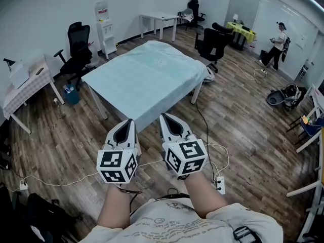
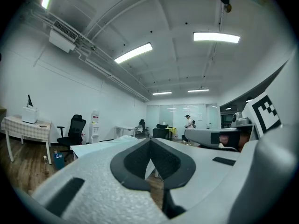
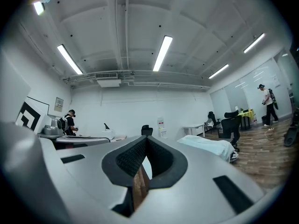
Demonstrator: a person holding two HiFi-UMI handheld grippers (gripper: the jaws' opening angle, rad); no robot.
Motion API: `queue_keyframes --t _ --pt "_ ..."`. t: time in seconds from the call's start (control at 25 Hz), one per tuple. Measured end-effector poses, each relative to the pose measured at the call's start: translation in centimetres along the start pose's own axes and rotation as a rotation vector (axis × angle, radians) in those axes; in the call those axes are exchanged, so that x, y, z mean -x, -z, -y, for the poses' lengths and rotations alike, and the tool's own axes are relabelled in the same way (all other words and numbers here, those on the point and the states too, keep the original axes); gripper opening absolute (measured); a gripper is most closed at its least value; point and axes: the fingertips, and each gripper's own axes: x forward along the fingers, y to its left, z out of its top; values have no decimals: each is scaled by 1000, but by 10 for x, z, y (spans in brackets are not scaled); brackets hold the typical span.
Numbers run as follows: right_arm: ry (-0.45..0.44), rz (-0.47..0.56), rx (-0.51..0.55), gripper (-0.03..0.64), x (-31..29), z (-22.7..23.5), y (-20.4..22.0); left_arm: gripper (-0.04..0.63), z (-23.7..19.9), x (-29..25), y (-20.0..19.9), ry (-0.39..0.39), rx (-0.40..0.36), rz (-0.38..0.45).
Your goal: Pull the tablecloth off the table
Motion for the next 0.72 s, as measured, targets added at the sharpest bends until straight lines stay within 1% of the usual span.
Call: queue_keyframes --t 0.28,0.52,0.72 --pt "31 -6 -68 12 -23 -1 10 11 -23 -4 11 16 6 -18" --pt "18 -11 -67 12 -52 -10 16 11 -49 -14 13 2 2 -28" --pt "12 -10 -72 12 -81 0 20 11 -69 -34 17 -14 -9 -35"
